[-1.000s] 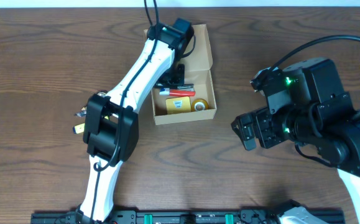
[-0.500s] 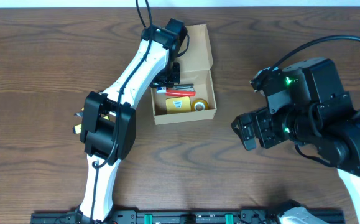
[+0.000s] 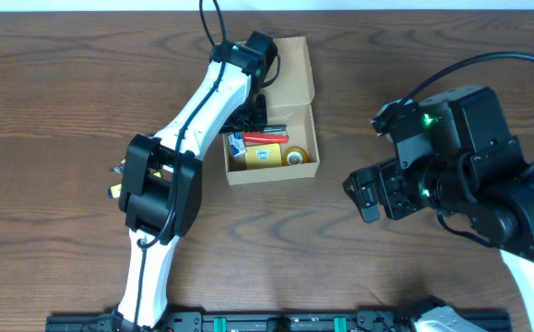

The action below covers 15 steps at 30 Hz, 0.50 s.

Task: Pack container
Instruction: 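Lower the staples box into the box's left corner and open the left gripper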

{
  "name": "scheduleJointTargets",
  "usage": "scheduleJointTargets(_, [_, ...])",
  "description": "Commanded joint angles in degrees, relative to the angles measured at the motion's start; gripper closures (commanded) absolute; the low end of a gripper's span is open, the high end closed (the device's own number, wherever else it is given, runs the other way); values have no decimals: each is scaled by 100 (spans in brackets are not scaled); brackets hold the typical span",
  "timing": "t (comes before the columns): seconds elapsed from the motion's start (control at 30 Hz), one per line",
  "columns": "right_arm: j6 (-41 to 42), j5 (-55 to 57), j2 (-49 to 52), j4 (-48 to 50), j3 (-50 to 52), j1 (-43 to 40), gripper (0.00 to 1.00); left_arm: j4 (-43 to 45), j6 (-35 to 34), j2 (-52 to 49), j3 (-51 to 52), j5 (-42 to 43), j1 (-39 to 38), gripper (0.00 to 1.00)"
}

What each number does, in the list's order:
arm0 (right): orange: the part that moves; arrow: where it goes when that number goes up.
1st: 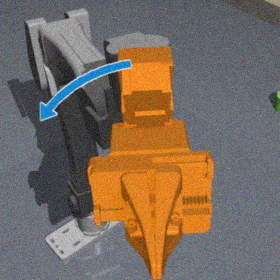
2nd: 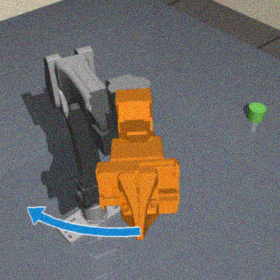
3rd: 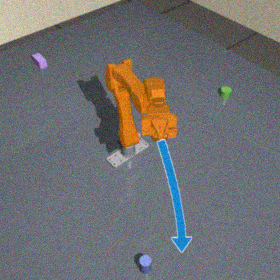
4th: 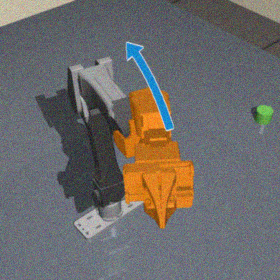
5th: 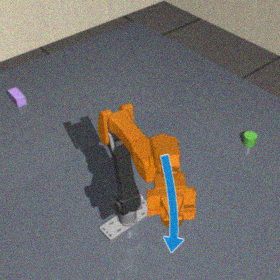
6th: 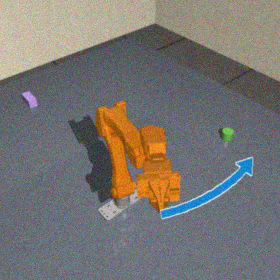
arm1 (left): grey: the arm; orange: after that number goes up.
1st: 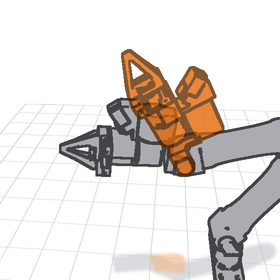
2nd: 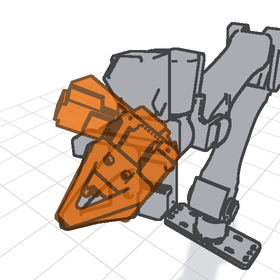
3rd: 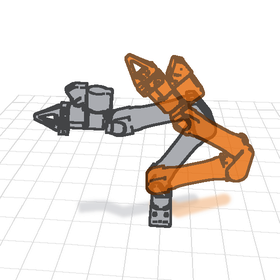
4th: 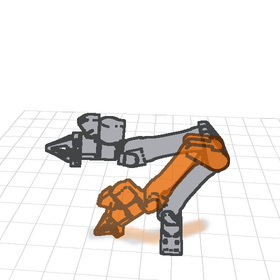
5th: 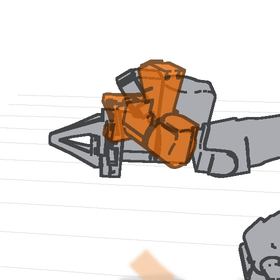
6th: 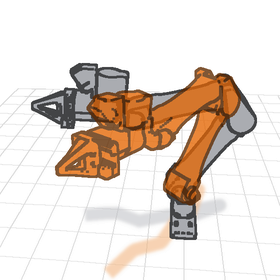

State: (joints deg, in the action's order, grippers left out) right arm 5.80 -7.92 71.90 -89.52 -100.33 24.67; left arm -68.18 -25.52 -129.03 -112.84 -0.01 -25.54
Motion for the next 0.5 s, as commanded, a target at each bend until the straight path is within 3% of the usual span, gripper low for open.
scheduleJointTargets(0.0, [-74, 17, 7, -9, -9, -31, 1, 37, -52, -13, 22, -37, 31, 54])
scheduleJointTargets(0.1, [-74, 20, 7, -11, -9, -31, 1, 92, -50, -13, 20, -7, 33, 66])
scheduleJointTargets(0.2, [-74, 17, 7, -9, -9, -31, 1, 127, -46, -4, 13, 205, 46, 92])
scheduleJointTargets(0.47, [-74, 20, 7, -9, -9, -31, 1, 146, -44, 15, 11, 411, 50, 94])
